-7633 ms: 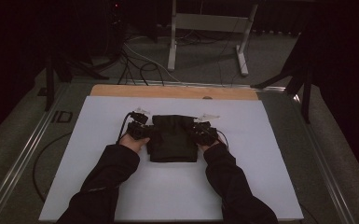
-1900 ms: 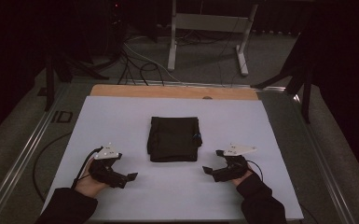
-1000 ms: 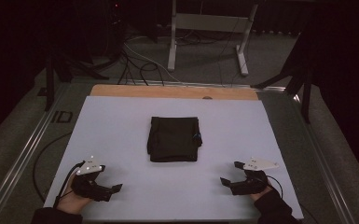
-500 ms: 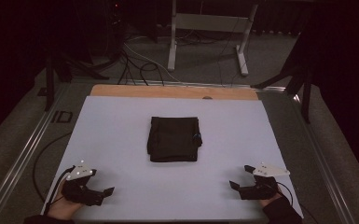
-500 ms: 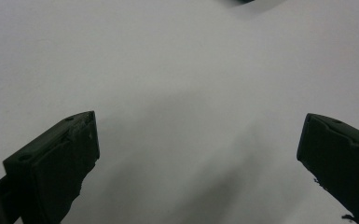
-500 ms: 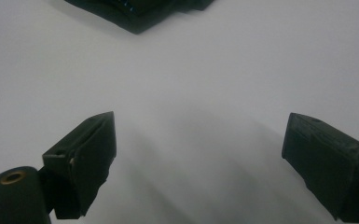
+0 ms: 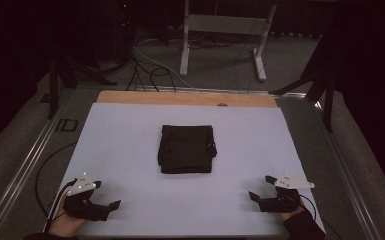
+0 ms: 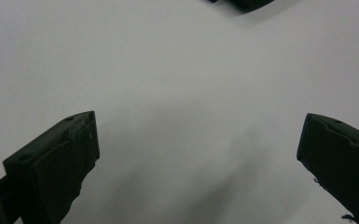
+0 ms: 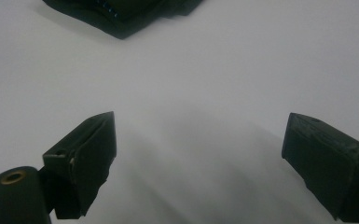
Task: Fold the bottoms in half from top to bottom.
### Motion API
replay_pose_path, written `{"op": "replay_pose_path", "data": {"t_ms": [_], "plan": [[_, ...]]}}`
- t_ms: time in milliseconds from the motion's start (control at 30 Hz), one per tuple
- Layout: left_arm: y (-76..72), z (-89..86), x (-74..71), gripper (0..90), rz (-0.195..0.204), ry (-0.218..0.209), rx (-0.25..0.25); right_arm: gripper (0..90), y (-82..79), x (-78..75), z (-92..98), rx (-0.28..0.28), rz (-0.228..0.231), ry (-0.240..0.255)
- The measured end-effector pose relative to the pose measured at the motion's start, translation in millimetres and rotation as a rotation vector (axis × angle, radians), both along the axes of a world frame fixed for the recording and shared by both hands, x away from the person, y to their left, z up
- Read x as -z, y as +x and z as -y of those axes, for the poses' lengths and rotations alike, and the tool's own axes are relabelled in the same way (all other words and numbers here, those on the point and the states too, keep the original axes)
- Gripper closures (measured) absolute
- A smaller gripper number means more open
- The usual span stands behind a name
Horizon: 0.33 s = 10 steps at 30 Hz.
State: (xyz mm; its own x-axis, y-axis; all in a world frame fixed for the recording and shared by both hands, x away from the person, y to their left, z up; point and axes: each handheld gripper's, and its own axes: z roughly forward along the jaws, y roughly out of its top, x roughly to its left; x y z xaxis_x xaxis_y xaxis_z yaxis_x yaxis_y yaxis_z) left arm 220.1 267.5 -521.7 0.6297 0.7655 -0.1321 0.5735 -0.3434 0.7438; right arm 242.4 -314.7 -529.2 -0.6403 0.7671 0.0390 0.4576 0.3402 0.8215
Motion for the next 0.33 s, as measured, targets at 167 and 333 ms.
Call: {"op": "replay_pose_path", "data": {"t_ms": [167, 333], "plan": [[0.7, 3.9, 3.9, 0.5, -0.006, -0.002, 0.016, 10.0, 0.6, 0.5, -2.4, -0.004, 0.004, -0.01], [0.9, 4.7, 4.6, 0.5, -0.007, 0.0, 0.021, 10.1, 0.6, 0.4, -2.4, -0.006, 0.003, -0.009]]}}
